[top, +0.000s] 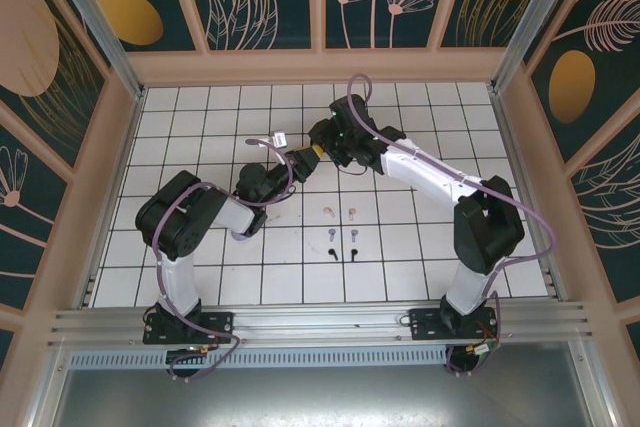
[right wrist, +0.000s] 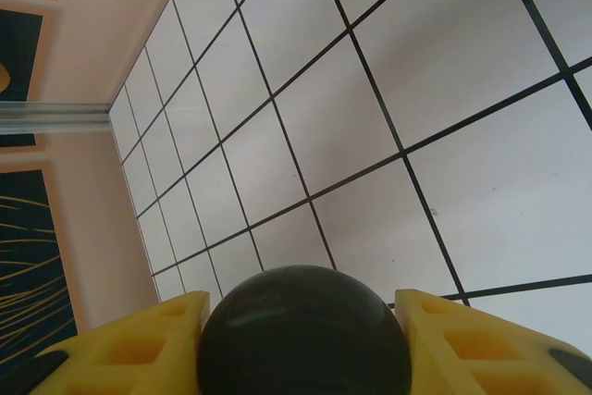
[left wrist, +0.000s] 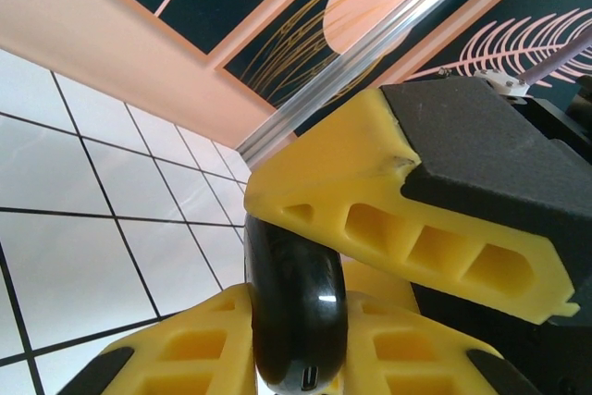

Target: Insert the wireless bluetooth earbuds into the charging case

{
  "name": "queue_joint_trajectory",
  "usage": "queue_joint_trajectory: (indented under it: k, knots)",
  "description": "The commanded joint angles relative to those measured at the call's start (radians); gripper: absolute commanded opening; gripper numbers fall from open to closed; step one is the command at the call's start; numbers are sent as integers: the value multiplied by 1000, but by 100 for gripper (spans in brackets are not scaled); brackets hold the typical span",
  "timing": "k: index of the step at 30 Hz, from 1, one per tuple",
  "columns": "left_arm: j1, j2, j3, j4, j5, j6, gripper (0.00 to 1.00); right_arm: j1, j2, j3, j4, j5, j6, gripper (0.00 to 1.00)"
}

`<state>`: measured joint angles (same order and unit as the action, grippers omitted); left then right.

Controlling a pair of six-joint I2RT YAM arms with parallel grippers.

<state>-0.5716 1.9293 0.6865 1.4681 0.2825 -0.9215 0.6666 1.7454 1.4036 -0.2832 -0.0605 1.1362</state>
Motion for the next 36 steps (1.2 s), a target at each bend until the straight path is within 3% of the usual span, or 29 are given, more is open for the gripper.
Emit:
queue_joint_trajectory:
  k: [1, 7, 11, 15, 20, 23, 36]
  knots:
    - [-5, 16, 26, 80, -14, -34, 14, 15, -49, 3, 27, -25, 16, 43]
    - [-5, 16, 28, 81, 0, -40, 0, 13, -58, 3, 30, -22, 14, 44]
    - [-5, 13, 25, 78, 10, -46, 0, 9, -71, 2, 32, -16, 13, 49]
    - [-5, 14, 12, 77, 12, -54, 0, 1, -88, -3, 36, -9, 11, 59]
    - [-5, 2, -8, 78, 8, -52, 0, -16, -116, -6, 52, 2, -6, 80]
    - [-5, -14, -16, 51, 7, -41, 0, -29, -136, -2, 58, 9, -25, 85]
    - [-5, -138, -20, -142, 61, 37, 0, -113, -258, -69, 61, 15, -122, 86]
